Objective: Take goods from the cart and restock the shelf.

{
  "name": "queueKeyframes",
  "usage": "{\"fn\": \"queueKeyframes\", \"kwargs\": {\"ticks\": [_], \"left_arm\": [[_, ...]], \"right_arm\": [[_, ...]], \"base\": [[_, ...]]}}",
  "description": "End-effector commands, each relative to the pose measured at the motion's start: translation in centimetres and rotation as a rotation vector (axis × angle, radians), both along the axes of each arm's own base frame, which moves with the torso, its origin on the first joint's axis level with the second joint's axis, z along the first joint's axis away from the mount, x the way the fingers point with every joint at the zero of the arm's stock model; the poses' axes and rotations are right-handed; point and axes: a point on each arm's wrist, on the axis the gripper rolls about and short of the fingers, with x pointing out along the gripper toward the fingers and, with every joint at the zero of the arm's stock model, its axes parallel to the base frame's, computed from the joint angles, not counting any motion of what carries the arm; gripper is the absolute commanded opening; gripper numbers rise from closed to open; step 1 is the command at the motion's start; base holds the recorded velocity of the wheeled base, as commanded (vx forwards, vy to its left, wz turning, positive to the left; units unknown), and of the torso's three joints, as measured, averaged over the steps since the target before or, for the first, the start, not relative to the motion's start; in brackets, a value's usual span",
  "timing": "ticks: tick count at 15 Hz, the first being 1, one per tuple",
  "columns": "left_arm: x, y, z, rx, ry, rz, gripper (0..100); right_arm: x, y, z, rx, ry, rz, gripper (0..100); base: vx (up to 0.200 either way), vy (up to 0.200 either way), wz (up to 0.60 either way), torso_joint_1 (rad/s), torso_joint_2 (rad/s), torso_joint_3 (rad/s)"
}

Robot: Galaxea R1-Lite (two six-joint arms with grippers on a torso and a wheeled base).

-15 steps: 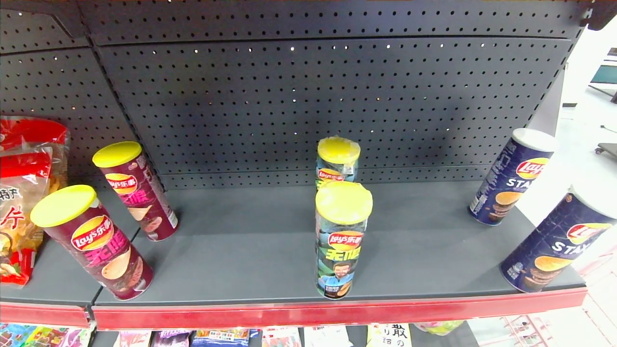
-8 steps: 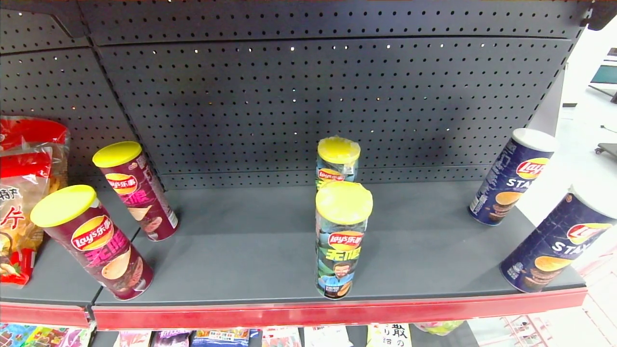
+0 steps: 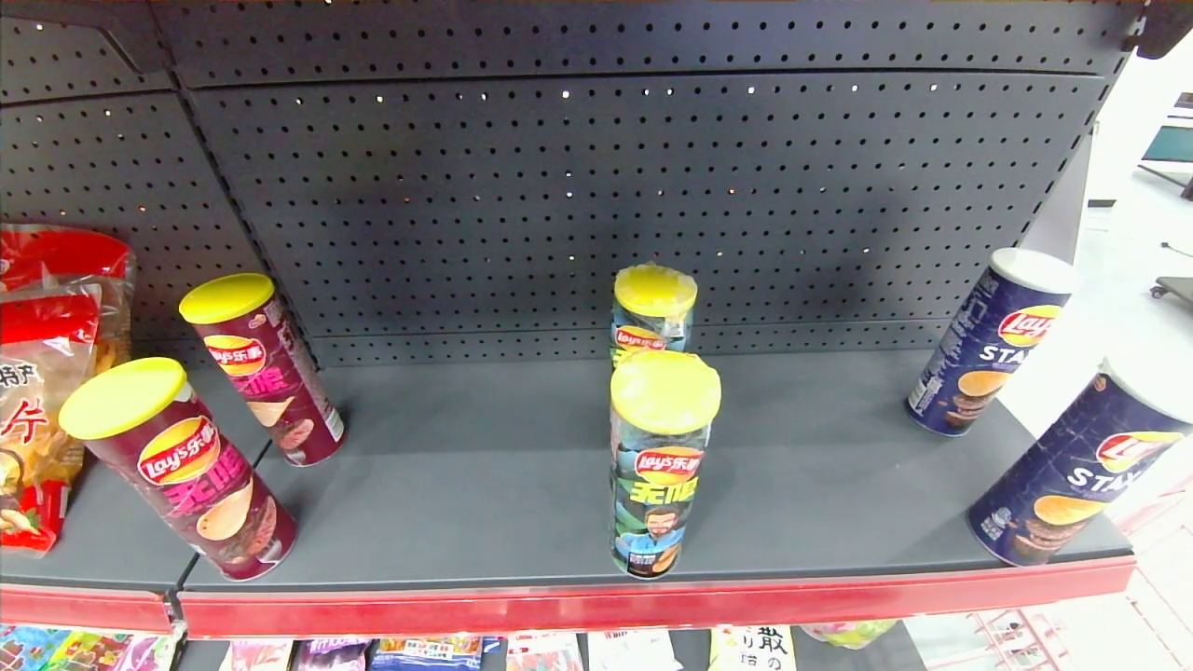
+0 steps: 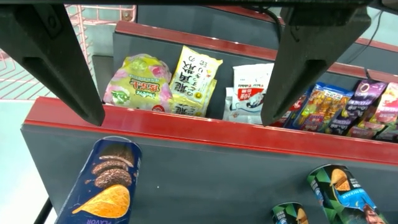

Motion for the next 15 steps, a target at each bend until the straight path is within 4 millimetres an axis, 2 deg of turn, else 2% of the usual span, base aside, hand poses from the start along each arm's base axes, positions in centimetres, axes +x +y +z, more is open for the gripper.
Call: {"fn": "queueKeyframes", "kwargs": {"ticks": [1, 15], "left_arm": [[0.01, 0.00, 0.00, -0.001, 0.002, 0.000, 100], [0.01, 0.00, 0.00, -0.001, 0.002, 0.000, 100]], "right_arm": [[0.01, 0.00, 0.00, 0.004, 0.003, 0.002, 100], [0.02, -0.01, 0.00, 0.002, 0.002, -0.009, 100]], "base": [[0.000, 0.000, 0.00, 0.000, 0.00, 0.000], [0.000, 0.000, 0.00, 0.000, 0.00, 0.000]]}}
